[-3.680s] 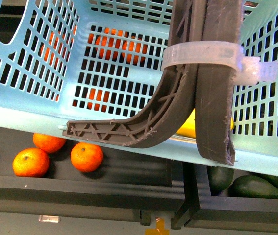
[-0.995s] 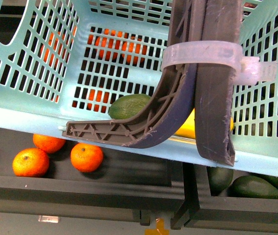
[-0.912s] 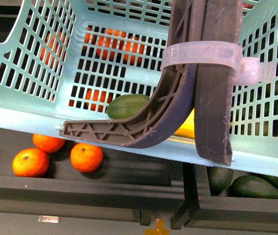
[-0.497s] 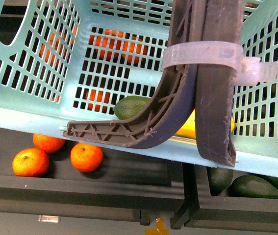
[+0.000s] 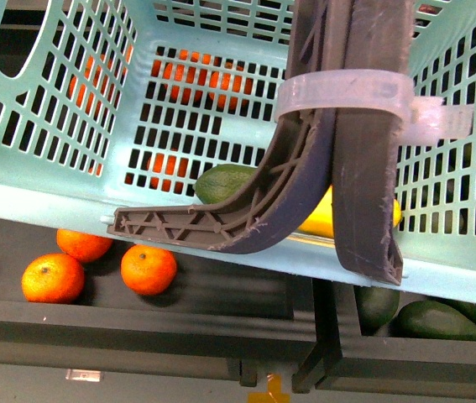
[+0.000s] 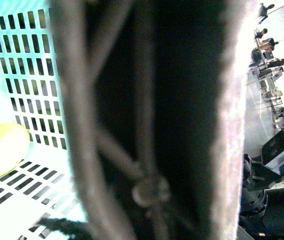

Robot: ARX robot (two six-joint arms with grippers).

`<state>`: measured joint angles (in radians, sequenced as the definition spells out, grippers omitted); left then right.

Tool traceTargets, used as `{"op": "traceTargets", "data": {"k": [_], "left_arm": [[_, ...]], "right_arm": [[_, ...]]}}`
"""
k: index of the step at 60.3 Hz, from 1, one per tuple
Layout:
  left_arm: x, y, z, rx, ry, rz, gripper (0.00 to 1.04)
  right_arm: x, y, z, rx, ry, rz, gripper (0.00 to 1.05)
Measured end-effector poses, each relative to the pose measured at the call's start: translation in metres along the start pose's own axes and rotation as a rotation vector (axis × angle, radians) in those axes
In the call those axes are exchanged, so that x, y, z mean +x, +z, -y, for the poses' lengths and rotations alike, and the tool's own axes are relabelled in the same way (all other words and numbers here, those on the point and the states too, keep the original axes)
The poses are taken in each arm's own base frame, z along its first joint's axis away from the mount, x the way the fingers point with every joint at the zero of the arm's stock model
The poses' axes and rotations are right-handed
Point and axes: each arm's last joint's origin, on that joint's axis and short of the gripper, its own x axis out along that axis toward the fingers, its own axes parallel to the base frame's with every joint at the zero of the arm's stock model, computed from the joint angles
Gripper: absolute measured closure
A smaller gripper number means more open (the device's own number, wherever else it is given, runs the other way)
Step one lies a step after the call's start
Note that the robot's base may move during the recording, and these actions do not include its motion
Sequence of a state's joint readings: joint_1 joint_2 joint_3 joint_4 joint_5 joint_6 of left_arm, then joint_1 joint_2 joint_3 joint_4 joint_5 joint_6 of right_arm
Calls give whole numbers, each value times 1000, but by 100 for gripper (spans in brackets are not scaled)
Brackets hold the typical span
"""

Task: Pick mango and avocado into basket

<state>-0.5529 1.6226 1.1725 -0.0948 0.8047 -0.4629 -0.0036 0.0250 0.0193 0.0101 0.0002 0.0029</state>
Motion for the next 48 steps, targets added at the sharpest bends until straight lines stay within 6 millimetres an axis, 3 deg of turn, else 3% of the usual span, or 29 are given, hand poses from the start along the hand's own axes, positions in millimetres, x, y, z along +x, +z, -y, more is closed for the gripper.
{"op": "traceTargets", "data": {"k": [13,48], "left_arm": [[0,0,0,-2,1,0,94],[2,-1,2,7,-6,-7,94]], "right_arm": [[-1,1,0,0,0,10,102],[-1,1,0,0,-2,10,11]]}}
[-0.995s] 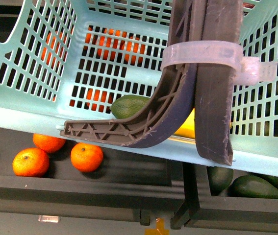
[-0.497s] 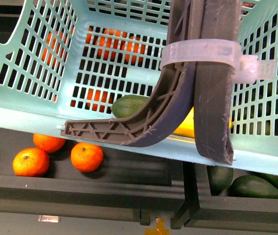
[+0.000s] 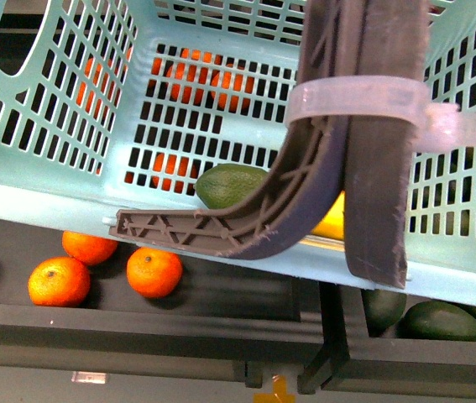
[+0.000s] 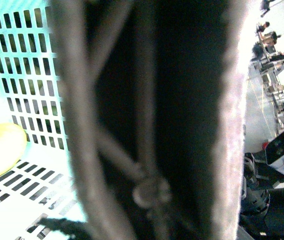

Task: Pick mango and avocado into basket

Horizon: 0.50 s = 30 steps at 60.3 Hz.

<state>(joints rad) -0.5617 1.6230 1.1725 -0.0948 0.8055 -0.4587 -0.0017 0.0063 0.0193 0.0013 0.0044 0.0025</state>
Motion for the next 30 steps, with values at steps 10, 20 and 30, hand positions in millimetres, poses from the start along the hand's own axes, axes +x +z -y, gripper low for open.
{"op": "traceTargets", "data": {"k": [10,20,30], "left_arm": [[1,0,1,-7,-11,-7,94],[0,0,0,0,-11,-6,94],[-1,0,-1,-8,5,3,94]], "right_arm": [[0,0,0,0,1,0,9],[0,0,0,0,2,-2,9],[0,0,0,0,2,-1,9]]}}
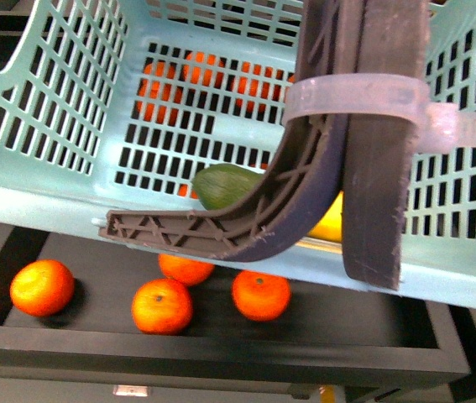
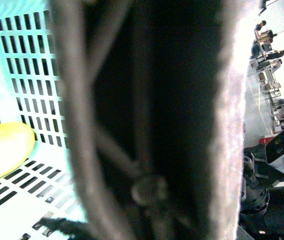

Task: Pick mango and avocado into basket

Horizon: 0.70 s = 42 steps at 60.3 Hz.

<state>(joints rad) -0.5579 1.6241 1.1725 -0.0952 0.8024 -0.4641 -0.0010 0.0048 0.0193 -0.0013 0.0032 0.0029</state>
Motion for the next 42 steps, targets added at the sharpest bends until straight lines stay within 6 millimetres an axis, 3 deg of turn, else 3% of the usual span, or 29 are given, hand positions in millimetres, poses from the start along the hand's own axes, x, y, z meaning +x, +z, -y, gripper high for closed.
{"op": "traceTargets", "data": {"k": [42], "left_arm": [[-1,0,-1,0,0,2,94]], "right_arm": [[0,0,0,0,5,2,9]]}}
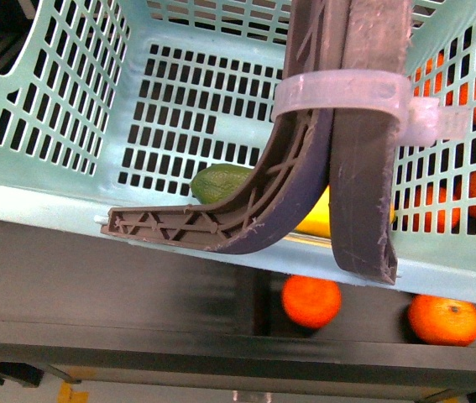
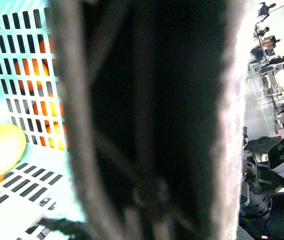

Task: Pick mango and avocado into basket

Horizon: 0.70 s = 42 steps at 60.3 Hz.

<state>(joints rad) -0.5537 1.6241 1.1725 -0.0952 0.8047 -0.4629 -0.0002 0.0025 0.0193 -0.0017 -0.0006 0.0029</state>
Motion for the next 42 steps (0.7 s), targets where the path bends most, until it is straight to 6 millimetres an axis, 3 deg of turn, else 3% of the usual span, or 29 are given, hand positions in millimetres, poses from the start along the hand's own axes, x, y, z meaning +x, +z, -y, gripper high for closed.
{"op": "traceTargets", "data": {"k": [17,21,29,36,42], "left_arm": [[-4,3,-5,-7,50,36,94],[9,6,-1,-71,262,246,94],[25,29,-13,-441,590,834,94],[17,59,-44,-682,701,1278,94],[12,77,-84,-782,681,1428,94]], "right_arm": [[0,0,0,0,5,-2,9],[0,0,0,0,2,-2,9],[0,0,0,0,3,-2,9],[0,0,0,0,-3,-2,9],[0,0,0,0,-2,-2,9]]}}
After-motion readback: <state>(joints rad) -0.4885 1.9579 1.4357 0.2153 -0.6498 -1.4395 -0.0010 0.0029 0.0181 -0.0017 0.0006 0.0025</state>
